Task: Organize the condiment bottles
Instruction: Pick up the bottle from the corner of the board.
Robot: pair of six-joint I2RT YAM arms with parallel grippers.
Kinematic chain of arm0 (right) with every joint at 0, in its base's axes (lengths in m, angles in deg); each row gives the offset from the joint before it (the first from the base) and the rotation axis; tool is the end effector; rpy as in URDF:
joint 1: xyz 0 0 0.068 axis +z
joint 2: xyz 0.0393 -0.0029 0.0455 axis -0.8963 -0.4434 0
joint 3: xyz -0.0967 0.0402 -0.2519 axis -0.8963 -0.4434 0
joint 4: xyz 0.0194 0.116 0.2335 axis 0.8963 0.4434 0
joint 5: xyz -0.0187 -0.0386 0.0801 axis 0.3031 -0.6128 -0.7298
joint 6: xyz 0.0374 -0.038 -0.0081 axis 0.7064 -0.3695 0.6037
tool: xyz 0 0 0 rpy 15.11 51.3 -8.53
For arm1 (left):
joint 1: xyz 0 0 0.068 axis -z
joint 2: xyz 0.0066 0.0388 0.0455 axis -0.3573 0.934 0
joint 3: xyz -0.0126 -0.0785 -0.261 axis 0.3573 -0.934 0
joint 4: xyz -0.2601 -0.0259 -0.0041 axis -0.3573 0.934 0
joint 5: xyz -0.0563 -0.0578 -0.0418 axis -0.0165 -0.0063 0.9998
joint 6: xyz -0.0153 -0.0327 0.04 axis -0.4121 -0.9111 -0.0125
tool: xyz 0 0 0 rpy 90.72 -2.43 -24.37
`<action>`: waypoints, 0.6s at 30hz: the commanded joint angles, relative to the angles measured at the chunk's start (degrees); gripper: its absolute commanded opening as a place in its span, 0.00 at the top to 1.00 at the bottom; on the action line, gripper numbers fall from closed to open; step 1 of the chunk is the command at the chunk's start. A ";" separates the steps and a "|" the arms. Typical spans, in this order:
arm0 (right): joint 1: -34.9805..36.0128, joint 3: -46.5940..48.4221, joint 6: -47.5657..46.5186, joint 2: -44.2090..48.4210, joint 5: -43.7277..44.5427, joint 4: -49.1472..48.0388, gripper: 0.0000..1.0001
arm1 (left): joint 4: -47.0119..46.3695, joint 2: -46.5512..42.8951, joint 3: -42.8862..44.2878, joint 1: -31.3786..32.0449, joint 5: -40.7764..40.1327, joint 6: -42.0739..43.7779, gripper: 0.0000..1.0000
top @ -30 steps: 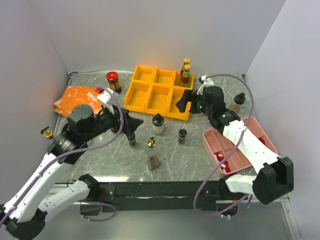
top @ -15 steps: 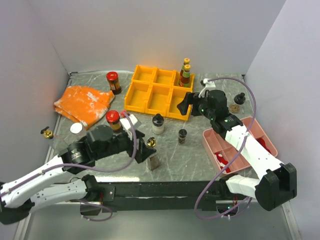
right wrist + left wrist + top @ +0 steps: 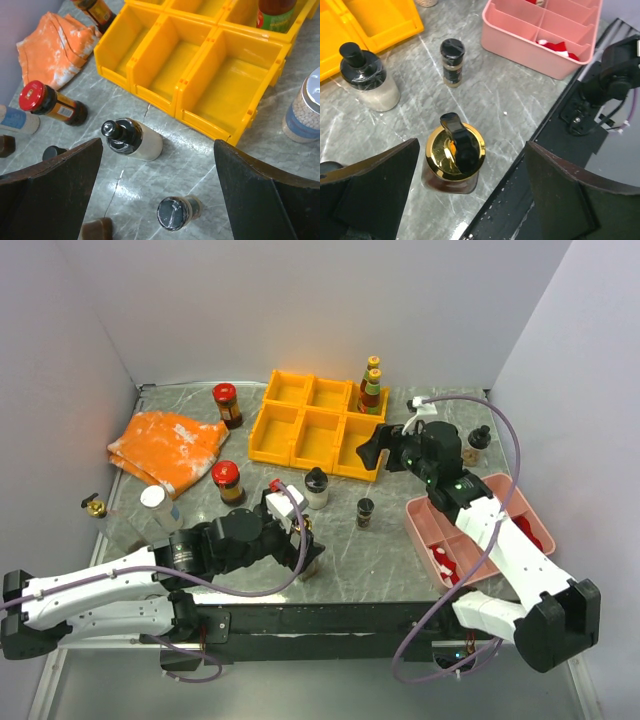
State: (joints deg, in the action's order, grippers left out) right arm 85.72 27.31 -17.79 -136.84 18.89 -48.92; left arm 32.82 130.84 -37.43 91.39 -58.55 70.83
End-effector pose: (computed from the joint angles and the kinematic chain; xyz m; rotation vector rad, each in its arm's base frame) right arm 0.2400 0.1033 0.3302 -0.1838 1.9112 0.6217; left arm 0.0737 -0.1825 0.3324 0.7358 1.8531 -0.7908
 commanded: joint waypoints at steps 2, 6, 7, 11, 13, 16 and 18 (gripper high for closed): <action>0.11 -0.34 0.02 3.23 -0.04 -2.29 0.00 | -4.48 0.40 -0.78 0.82 -4.10 -0.48 0.14; 0.19 -0.26 0.54 5.77 -0.47 -1.32 0.00 | -5.01 0.58 -1.49 1.35 -5.95 -0.74 0.39; 0.19 -0.08 0.63 6.30 -0.65 -1.23 0.00 | -5.18 0.41 -1.49 1.44 -6.30 -0.83 0.45; 0.11 0.01 1.16 9.29 -1.27 -0.62 0.00 | -4.75 -0.47 -0.88 1.53 -7.36 -1.79 0.70; 0.11 0.01 1.25 10.87 -1.53 -0.09 0.00 | -4.31 -0.74 0.18 1.61 -7.36 -2.15 0.80; 0.19 0.01 0.90 12.54 -1.27 0.88 0.00 | -2.90 -0.65 2.28 1.61 -7.62 -2.85 0.99; 0.11 0.09 0.81 13.60 -1.18 1.84 0.00 | -1.76 -0.04 4.38 1.70 -7.79 -3.38 0.99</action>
State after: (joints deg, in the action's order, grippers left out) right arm 85.72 27.26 -16.94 -125.56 18.04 -47.94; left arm 31.31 131.32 -38.35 92.61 -65.37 69.58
